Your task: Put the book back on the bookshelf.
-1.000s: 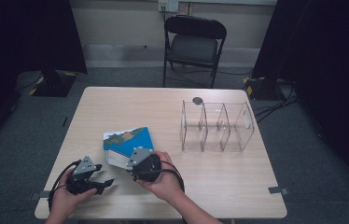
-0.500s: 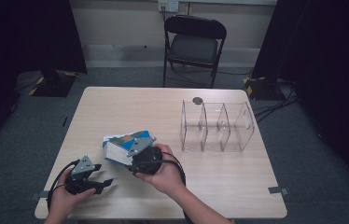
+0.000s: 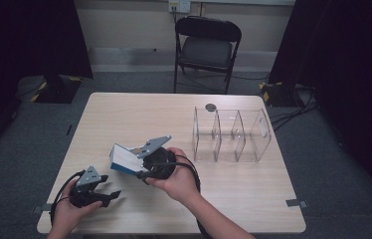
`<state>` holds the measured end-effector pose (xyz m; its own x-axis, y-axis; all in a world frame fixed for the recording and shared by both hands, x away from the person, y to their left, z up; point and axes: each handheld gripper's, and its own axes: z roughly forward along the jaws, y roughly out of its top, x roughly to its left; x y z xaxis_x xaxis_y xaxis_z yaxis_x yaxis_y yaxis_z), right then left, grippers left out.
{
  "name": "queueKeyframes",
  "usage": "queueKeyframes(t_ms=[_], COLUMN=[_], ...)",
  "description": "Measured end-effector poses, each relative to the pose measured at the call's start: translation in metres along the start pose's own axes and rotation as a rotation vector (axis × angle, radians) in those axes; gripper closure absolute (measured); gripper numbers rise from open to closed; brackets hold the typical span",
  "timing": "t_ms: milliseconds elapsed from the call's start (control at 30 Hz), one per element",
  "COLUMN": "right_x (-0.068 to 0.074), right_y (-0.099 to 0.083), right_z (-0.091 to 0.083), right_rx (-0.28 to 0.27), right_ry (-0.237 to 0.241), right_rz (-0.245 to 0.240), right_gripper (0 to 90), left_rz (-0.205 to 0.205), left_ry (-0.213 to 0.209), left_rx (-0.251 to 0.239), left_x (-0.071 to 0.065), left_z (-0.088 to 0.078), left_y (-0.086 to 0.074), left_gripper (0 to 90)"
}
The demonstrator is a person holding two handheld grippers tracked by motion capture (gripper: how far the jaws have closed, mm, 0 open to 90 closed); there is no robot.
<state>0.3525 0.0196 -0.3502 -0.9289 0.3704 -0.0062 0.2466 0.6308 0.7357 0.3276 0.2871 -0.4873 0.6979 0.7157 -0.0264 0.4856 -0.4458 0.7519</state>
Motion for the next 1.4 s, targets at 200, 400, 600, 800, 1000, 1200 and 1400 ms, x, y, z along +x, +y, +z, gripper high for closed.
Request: queueKeyframes(t_ms=[200, 400, 600, 800, 1000, 1200, 1400], right_x=[0.0, 0.0, -0.006, -0.008, -0.016, -0.022, -0.027], right_y=[0.005, 0.01, 0.021, 0.028, 0.04, 0.048, 0.056], right_z=[-0.003, -0.005, -0.02, -0.019, -0.018, -0.015, -0.013], right_rx=[0.02, 0.043, 0.052, 0.078, 0.082, 0.08, 0.084], right_ry=[0.011, 0.023, 0.084, 0.1, 0.099, 0.099, 0.095], right_rz=[0.009, 0.018, 0.063, 0.056, 0.079, 0.073, 0.051], right_gripper=[61.8, 62.1, 62.2, 62.0, 61.9, 61.7, 61.6], left_rz=[0.01, 0.007, 0.011, 0.018, 0.012, 0.01, 0.01], left_ry=[0.002, -0.001, 0.0, 0.004, 0.004, 0.002, 0.006], left_rx=[0.0, -0.005, -0.015, -0.013, -0.018, -0.015, -0.015], left_x=[0.0, -0.001, -0.001, -0.002, -0.001, 0.0, 0.0], left_z=[-0.001, 0.0, 0.0, -0.001, -0.001, -0.001, -0.001], left_y=[0.0, 0.001, 0.002, 0.002, 0.002, 0.001, 0.001], left_gripper=[22.4, 22.4, 22.4, 22.5, 22.5, 22.6, 22.9])
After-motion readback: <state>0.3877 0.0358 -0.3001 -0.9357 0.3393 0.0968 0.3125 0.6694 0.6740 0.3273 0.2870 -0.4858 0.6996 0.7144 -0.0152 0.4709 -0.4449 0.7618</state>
